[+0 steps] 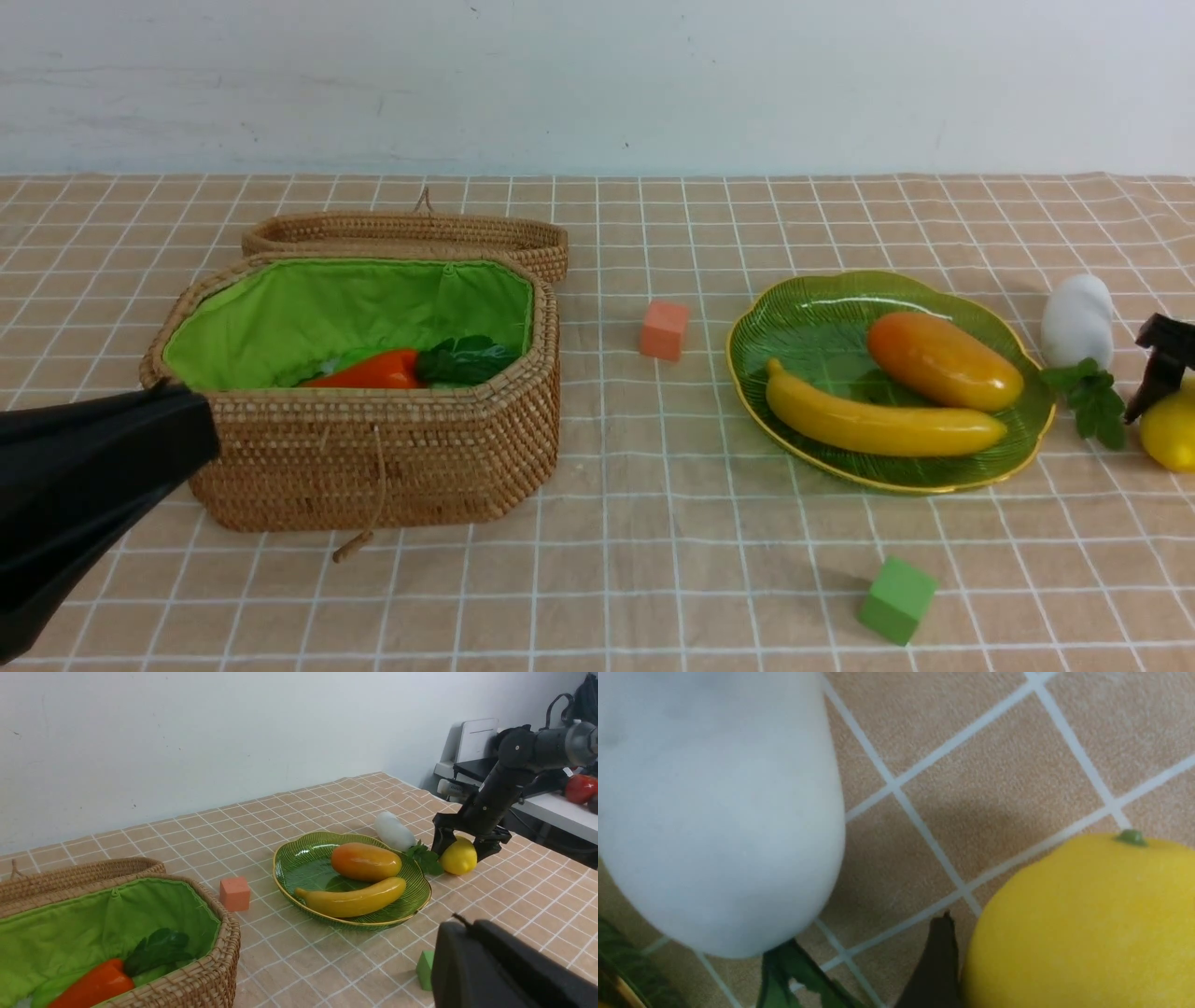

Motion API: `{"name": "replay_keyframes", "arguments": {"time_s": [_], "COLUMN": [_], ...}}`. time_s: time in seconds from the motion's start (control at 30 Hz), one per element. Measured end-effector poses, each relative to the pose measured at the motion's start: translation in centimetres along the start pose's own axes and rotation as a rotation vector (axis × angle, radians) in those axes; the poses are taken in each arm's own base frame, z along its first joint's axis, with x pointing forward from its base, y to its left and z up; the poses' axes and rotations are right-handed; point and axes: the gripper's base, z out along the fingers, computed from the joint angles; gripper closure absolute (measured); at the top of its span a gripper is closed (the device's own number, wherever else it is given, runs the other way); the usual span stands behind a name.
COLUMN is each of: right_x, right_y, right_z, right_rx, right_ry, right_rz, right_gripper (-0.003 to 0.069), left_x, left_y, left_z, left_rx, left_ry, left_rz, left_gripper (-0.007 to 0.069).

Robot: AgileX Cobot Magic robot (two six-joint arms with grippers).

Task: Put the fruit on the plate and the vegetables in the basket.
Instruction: Use the right arm to grab a lemon and put it into the right plate

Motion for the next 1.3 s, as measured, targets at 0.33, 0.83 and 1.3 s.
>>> {"name": "replay_keyframes", "arguments": {"time_s": [0.33, 0.83, 1.3], "right_x": [0.4, 9.0, 9.5], "right_y": [3.2, 23.5, 23.5], "right_z": [-6.9, -5.0, -4.1], "right_rx": [-0.067, -0.351, -0.282], "right_ry": [-0.034, -0.353, -0.346], "right_rz": [-0.107, -0.752, -0.855], "right_gripper": [0.0071, 0.0071, -0.0009], "left_x": [0.0, -0.1, -0.2], "left_y": [0.0, -0.3, -0.3], "left_z": [0.0, 0.0, 0.0], "left_rx": [0.002, 0.029, 0.036], "left_ry": [-0.003, -0.011, -0.017], "left_rz": [-0.001, -0.072, -0.083], "left_gripper": [0.0631, 0.0628, 0.0627]}}
